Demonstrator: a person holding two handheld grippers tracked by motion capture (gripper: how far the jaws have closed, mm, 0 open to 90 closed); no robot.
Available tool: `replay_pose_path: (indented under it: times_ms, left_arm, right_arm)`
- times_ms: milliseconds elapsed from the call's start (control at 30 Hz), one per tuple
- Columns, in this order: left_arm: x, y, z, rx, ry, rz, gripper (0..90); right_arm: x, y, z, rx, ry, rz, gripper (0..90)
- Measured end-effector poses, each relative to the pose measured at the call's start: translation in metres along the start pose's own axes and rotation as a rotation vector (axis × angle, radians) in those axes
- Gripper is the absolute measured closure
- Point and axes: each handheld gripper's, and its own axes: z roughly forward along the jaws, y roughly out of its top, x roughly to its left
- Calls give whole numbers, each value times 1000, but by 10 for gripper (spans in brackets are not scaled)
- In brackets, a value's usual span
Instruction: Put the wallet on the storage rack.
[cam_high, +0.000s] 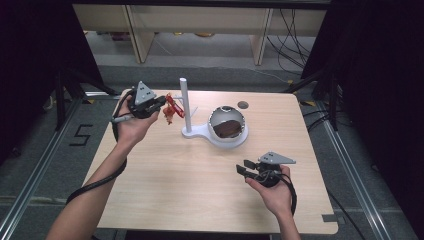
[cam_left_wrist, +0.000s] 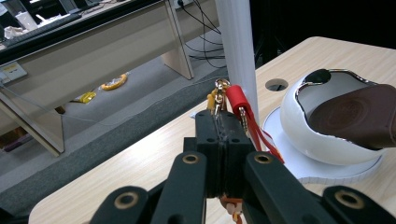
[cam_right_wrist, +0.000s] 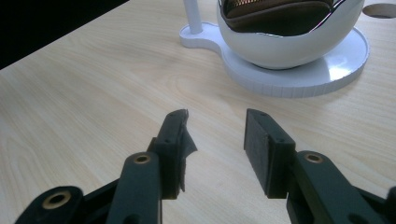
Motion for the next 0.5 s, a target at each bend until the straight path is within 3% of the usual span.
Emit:
replay_pose_path:
  times_ms: [200,267,433,500]
  left_arm:
    - [1,0,1,2,14,6,882]
    - [1,0,1,4,20,10,882]
    - [2,0,1,10,47,28,882]
    - [4,0,2,7,48,28,882]
  right_arm:
    - [0,0,-1,15,-22,-24,597]
    - [2,-2,2,15,-3,14,594]
    - [1,-3,3,27,-6,-11,592]
    - [3,-3,3,32,-1,15,592]
